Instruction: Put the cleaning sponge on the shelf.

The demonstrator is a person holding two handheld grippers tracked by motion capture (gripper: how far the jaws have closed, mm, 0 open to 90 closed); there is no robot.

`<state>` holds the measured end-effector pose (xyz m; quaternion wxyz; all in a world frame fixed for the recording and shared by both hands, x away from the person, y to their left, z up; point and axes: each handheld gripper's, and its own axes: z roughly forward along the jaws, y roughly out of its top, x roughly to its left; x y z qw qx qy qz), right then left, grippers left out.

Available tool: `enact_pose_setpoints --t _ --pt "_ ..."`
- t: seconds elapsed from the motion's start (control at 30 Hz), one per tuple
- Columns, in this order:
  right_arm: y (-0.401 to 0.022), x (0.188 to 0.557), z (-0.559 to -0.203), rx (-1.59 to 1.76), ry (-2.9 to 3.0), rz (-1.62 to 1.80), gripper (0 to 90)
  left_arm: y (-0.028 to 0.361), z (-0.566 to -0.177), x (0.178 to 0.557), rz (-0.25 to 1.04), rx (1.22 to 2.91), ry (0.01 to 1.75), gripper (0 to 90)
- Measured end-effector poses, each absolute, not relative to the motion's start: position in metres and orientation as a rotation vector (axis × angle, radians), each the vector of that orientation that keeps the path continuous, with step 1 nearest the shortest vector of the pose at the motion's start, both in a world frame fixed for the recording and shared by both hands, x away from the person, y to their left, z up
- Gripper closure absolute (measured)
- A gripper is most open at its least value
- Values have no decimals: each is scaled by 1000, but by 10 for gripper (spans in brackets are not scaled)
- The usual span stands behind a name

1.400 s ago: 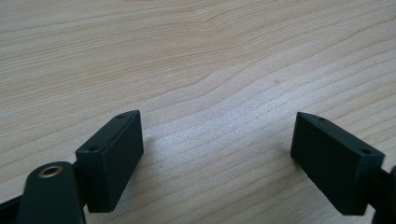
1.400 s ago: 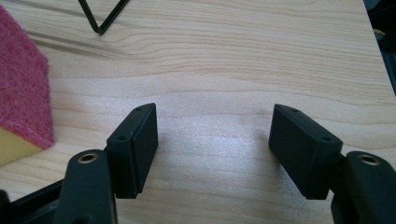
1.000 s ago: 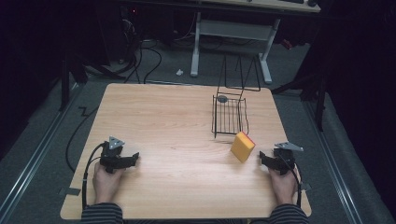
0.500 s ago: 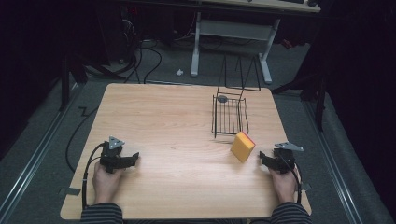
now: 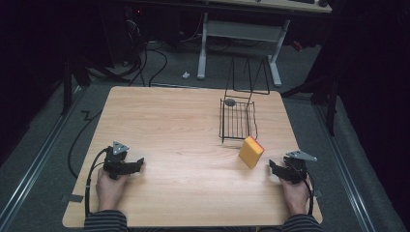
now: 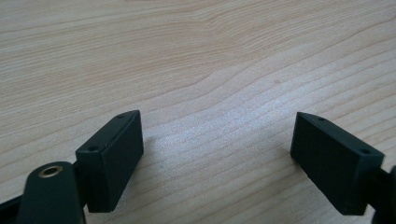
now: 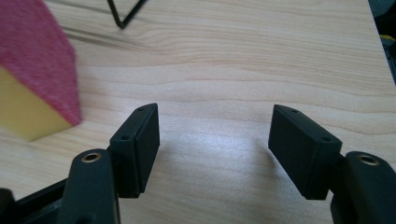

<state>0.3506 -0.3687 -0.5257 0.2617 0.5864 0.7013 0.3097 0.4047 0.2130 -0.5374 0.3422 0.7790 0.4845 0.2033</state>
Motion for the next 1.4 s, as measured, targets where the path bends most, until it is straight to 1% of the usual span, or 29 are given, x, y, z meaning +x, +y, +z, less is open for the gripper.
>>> enact_pose_setpoints --t 0.53,0.93,1.13,1.4 --pt "-363 323 -511 1485 1902 925 352 213 -537 405 528 2025 1260 177" --pt "-342 307 -502 1398 1954 980 345 213 -537 405 528 2024 1261 177" --pt "-334 305 -503 1376 1977 1011 336 213 -537 405 528 2024 1261 177" --pt "-321 317 -502 1354 2002 1037 315 213 -537 405 528 2023 1261 177"
